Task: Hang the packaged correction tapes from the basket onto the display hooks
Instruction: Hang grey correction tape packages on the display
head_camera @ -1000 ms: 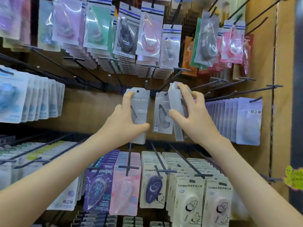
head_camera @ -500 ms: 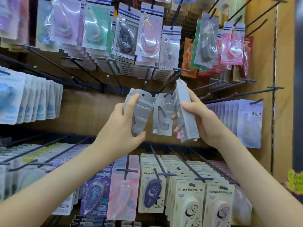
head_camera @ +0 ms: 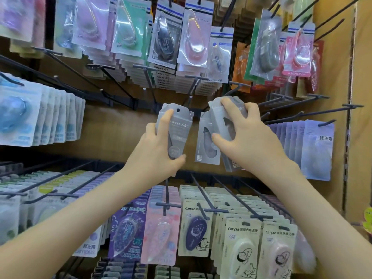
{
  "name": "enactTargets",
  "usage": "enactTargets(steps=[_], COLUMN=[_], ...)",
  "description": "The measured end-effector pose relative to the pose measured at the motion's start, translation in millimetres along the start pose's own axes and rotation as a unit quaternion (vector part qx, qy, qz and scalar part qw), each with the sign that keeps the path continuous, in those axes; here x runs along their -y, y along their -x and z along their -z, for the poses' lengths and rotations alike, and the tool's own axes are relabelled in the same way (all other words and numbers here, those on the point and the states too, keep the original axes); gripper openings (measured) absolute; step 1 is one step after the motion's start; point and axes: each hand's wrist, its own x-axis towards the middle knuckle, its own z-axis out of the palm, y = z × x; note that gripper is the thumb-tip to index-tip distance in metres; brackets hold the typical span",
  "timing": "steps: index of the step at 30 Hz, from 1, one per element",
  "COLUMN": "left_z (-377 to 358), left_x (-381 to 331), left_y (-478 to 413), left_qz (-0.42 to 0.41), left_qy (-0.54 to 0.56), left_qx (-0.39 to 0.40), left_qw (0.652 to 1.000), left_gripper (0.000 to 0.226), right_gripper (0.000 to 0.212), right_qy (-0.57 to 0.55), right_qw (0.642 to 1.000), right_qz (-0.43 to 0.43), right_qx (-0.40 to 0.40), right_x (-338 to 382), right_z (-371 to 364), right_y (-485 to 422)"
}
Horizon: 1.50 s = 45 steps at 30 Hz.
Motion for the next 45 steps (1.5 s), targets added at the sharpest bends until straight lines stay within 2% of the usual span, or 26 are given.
enactTargets(steps=[4, 7, 12, 16, 19, 21, 27, 33, 40, 43, 45], left_z=[1.0, 2.2, 1.1, 0.2, -0.2, -0.1, -1.4, -2.0, -0.6, -2.4, -5.1], left_x=[2.2, 3.9, 3.3, 0.4, -2.7, -5.1, -3.8, 2.9, -1.3, -8.8, -14.6], left_y=[2.6, 4.6, 6.2, 4.7, 2.3, 1.3, 2.0, 5.2, 4.2, 1.3, -1.3], left_qz=[-0.004, -0.006, -0.008, -0.018, -0.022, -0.019, -0.013, 0.012, 0.021, 0.022, 0.017], left_qy=[0.005, 0.010, 0.016, 0.016, 0.027, 0.030, 0.021, 0.009, 0.015, 0.044, 0.065], left_qx=[-0.001, 0.002, 0.000, -0.004, -0.012, -0.013, -0.003, 0.009, 0.034, 0.050, 0.045], left_qw=[1.000, 1.000, 1.000, 1.000, 0.999, 0.999, 1.000, 1.000, 0.999, 0.998, 0.997], left_gripper=[0.098, 0.098, 0.098, 0.097, 0.097, 0.098, 0.097, 0.096, 0.097, 0.096, 0.096], right_gripper=[0.068, 0.068, 0.071, 0.074, 0.070, 0.072, 0.079, 0.073, 0.074, 0.062, 0.053], right_qy=[-0.098, -0.180, -0.386, -0.338, -0.217, -0.144, 0.030, -0.068, -0.070, -0.081, -0.138], right_qw=[0.993, 0.979, 0.902, 0.920, 0.966, 0.984, 0.998, 0.990, 0.972, 0.974, 0.974], right_qz=[-0.059, -0.071, -0.108, -0.103, -0.068, -0.054, -0.029, -0.098, -0.158, -0.149, -0.145], right_qx=[0.016, 0.056, 0.160, 0.171, 0.126, 0.094, 0.050, 0.077, 0.157, 0.151, 0.110], right_x=[-2.0, -7.4, -15.6, -20.4, -18.9, -14.5, -2.6, 4.4, 0.3, -8.6, -12.5], right_z=[-1.9, 2.2, 12.3, 14.9, 11.4, 8.6, -4.7, -36.7, -69.9, -71.7, -65.5], right_y=[-0.7, -4.7, -7.2, -6.0, -2.2, 1.0, 6.3, -4.1, -30.6, -28.7, -19.9])
